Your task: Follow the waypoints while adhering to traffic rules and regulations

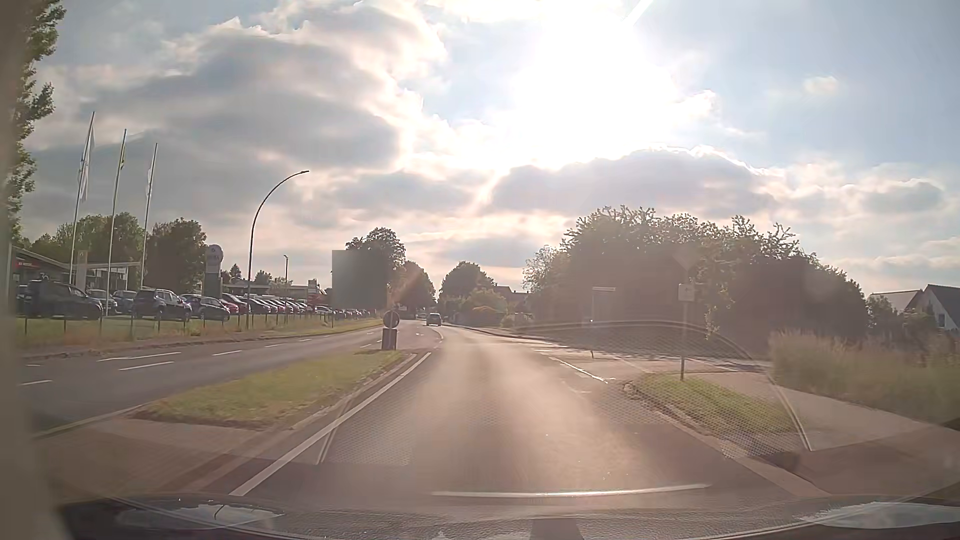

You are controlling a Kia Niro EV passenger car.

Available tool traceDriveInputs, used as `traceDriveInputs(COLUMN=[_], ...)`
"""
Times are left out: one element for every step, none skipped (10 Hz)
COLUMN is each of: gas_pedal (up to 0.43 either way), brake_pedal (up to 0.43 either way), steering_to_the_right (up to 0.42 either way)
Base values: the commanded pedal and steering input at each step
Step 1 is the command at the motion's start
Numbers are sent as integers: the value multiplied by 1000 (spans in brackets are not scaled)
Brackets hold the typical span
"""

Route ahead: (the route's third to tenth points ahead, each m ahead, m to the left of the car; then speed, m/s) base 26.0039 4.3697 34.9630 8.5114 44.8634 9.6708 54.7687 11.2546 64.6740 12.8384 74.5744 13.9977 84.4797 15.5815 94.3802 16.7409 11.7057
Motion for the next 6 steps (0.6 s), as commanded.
traceDriveInputs(gas_pedal=[268,268,260,260,260,260], brake_pedal=[0,0,0,0,0,0], steering_to_the_right=[-6,-7,-8,-8,-8,-9])
